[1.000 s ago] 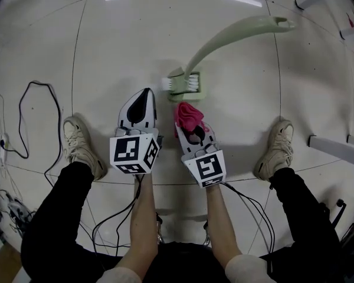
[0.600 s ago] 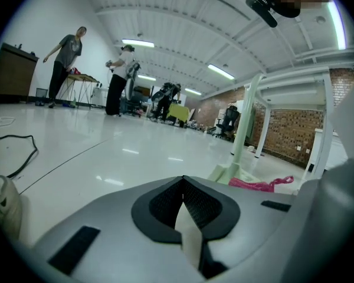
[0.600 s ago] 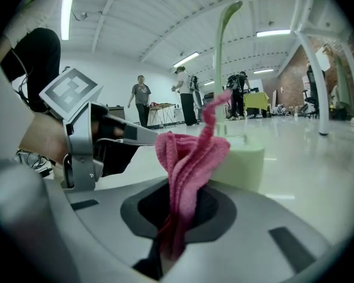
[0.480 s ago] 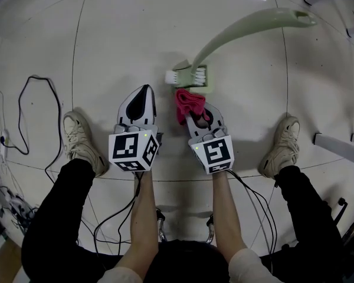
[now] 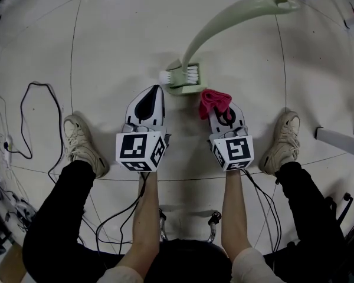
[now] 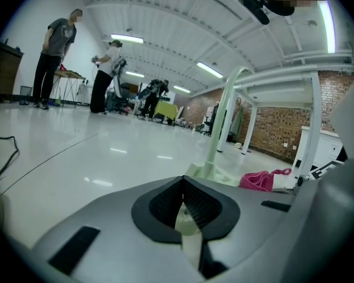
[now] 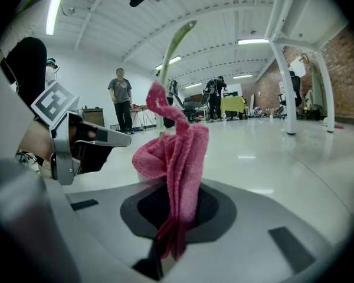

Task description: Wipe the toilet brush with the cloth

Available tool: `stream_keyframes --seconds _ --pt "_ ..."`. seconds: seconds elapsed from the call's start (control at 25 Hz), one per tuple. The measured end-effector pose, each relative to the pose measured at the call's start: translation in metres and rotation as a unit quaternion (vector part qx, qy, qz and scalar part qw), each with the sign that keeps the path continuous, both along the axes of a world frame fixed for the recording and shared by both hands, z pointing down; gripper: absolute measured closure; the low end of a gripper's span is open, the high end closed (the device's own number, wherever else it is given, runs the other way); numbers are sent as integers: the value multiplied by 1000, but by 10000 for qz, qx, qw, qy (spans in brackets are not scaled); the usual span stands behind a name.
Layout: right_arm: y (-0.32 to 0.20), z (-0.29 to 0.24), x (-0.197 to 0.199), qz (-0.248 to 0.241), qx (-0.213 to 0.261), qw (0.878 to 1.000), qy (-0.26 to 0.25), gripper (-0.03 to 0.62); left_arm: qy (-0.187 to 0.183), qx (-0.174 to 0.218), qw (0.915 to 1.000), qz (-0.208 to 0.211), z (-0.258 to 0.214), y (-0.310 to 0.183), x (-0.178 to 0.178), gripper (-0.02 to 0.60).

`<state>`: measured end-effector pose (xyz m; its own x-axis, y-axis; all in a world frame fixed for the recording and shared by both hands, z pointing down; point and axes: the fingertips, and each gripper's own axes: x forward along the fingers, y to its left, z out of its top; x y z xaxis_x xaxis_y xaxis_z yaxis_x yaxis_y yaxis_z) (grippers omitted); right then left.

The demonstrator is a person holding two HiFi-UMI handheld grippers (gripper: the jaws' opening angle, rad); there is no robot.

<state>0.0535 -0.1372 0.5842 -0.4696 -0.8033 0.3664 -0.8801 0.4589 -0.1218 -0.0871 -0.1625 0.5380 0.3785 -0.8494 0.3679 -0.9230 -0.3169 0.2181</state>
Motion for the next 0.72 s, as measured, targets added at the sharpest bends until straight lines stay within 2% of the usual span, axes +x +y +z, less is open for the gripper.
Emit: stream_keyframes --seconds 0.2,0.36,0.48,0.56,0.64,0.68,0.72 --pt "-25 -6 23 284 153 9995 -45 562 -9 -28 9999 139 2 6 19 577" --pt "-66 -20 22 54 409 9989 216 562 -45 -116 9997 225 8 12 32 577" --pt "-75 -33 20 -18 541 9982 243 562 35 -116 9997 197 10 11 31 577" --pt "-70 -37 21 69 551 9984 141 562 120 63 9992 388 5 8 34 577" --pt "-57 -34 24 173 477 9987 17 562 208 380 9955 843 -6 6 42 572" --pt "-50 -31 24 209 415 9989 -42 562 247 529 9921 1112 -12 5 46 529" --pt "-41 -28 24 232 347 9991 -102 562 286 644 9879 1384 -17 5 49 432"
